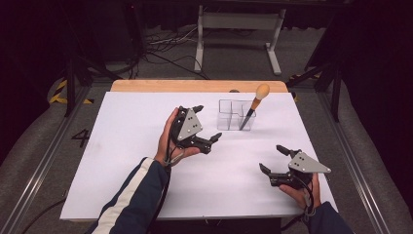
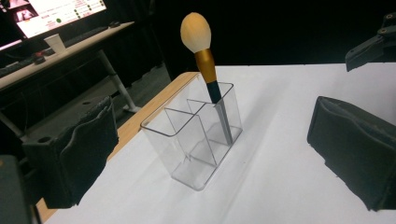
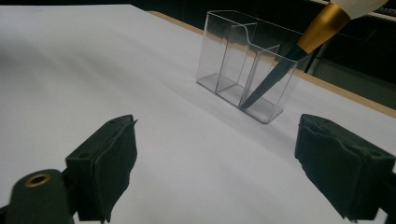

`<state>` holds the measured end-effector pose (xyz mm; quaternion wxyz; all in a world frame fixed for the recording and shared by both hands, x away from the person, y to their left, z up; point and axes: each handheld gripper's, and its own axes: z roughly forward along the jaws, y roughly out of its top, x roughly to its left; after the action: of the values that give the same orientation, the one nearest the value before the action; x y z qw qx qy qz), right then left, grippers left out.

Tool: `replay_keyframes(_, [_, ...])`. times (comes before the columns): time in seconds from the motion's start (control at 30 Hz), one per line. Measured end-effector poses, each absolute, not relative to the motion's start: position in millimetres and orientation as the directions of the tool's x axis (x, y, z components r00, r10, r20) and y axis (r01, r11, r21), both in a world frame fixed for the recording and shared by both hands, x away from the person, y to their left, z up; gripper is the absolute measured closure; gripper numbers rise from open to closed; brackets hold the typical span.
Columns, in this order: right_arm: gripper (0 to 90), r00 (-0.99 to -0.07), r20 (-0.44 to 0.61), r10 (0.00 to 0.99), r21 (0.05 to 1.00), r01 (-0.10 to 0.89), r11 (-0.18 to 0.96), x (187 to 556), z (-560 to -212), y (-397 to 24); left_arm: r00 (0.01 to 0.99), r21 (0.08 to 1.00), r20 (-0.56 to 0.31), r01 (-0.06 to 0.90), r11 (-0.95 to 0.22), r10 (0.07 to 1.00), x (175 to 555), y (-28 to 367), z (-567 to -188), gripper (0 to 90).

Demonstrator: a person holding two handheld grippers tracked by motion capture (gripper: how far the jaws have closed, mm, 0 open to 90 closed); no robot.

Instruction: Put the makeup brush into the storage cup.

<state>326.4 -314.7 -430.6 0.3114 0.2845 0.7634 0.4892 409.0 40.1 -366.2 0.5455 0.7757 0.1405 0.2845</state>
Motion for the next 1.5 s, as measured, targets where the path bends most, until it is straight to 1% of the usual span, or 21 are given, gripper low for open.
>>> replay_keyframes(0.23, [13.1, -0.65, -0.197, 0.733, 0.923, 0.128, 0.362, 326.1, -430.8, -314.2, 0.775, 0.925, 0.3, -0.094, -0.368, 0.557, 404.4, 52.3, -369.5, 1.9])
replay_keyframes(0.4, [13.0, -0.65, -0.197, 0.734, 0.925, 0.125, 0.359, 325.8, -430.5, -314.4, 0.775, 0.919, 0.305, -0.087, -0.385, 0.554, 401.6, 60.0, -371.2, 2.0])
replay_keyframes(1.03, [11.8, -0.652, -0.201, 0.731, 0.93, 0.108, 0.352, 324.4, -428.8, -314.4, 0.756, 0.924, 0.297, -0.075, -0.374, 0.583, 389.2, 93.0, -377.5, 2.3])
replay_keyframes(1.3, [11.8, -0.652, -0.205, 0.73, 0.929, 0.106, 0.356, 324.4, -429.2, -313.4, 0.743, 0.92, 0.304, -0.066, -0.386, 0.596, 383.1, 105.7, -380.8, 2.6])
replay_keyframes(1.4, [11.8, -0.651, -0.206, 0.731, 0.928, 0.108, 0.357, 324.5, -429.3, -313.3, 0.731, 0.91, 0.321, -0.06, -0.411, 0.603, 381.0, 108.0, -382.9, 2.6])
replay_keyframes(1.5, [11.8, -0.651, -0.208, 0.73, 0.927, 0.107, 0.36, 324.0, -429.4, -312.6, 0.733, 0.91, 0.312, -0.049, -0.411, 0.604, 380.2, 110.7, -386.6, 2.7])
